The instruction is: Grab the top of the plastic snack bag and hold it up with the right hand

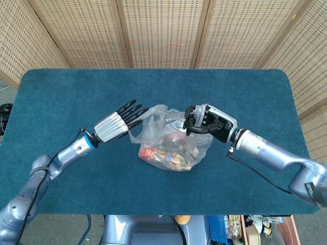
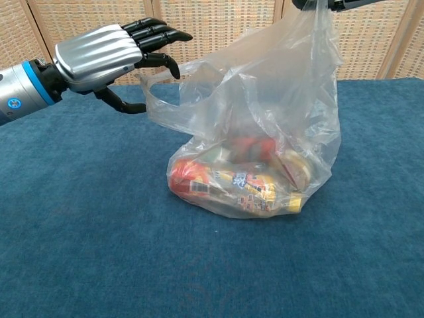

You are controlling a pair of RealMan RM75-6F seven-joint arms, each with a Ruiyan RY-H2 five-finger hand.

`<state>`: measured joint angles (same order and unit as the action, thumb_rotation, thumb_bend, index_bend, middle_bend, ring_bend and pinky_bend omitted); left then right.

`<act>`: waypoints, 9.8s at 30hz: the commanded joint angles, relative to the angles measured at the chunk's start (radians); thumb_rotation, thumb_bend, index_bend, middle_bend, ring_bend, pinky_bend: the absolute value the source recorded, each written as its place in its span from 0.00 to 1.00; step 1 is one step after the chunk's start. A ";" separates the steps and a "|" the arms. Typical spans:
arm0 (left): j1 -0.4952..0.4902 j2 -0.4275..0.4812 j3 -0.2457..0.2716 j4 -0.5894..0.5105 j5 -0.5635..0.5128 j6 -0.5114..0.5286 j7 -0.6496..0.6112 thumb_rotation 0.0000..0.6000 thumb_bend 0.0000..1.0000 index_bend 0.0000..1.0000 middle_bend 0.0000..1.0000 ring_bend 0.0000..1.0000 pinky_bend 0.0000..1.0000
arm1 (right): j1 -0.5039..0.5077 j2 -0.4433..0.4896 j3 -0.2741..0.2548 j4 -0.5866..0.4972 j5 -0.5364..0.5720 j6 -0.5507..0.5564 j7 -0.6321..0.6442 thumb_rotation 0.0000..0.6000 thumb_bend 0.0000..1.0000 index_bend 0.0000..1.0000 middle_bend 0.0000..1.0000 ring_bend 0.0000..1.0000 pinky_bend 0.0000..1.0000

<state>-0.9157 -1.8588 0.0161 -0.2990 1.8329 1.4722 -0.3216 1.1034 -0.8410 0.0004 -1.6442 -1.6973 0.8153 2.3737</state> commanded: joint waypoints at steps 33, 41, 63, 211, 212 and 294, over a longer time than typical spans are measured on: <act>-0.067 -0.162 -0.236 -0.030 -0.279 0.231 -0.289 1.00 0.31 0.59 0.01 0.00 0.00 | -0.007 -0.012 -0.017 0.008 0.003 0.007 -0.009 1.00 0.00 0.50 0.67 0.47 0.49; -0.089 -0.147 -0.274 -0.080 -0.317 0.248 -0.323 1.00 0.26 0.29 0.00 0.00 0.00 | -0.014 -0.030 -0.010 0.000 0.019 0.007 -0.040 1.00 0.00 0.50 0.67 0.47 0.48; -0.170 -0.018 -0.331 -0.310 -0.331 0.196 -0.169 1.00 0.14 0.00 0.00 0.00 0.00 | -0.060 -0.071 0.043 -0.015 0.140 0.013 -0.210 1.00 0.00 0.50 0.66 0.45 0.45; -0.181 0.241 -0.432 -0.883 -0.393 -0.093 0.376 1.00 0.14 0.00 0.00 0.00 0.00 | -0.239 -0.516 0.630 -0.043 0.659 -0.275 -1.003 1.00 0.00 0.27 0.23 0.11 0.05; -0.180 0.240 -0.432 -0.882 -0.394 -0.093 0.373 1.00 0.14 0.00 0.00 0.00 0.00 | -0.242 -0.517 0.634 -0.044 0.659 -0.272 -1.007 1.00 0.00 0.27 0.23 0.11 0.05; 0.326 0.678 -0.291 -1.093 -0.613 -0.139 0.127 1.00 0.14 0.00 0.00 0.00 0.00 | -0.246 -0.298 0.716 -0.125 0.996 -0.407 -1.341 1.00 0.28 0.68 0.79 0.61 0.87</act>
<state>-0.6183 -1.1989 -0.2936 -1.3688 1.2423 1.3456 -0.1767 0.8464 -1.1537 0.7275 -1.7600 -0.7169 0.3995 1.0482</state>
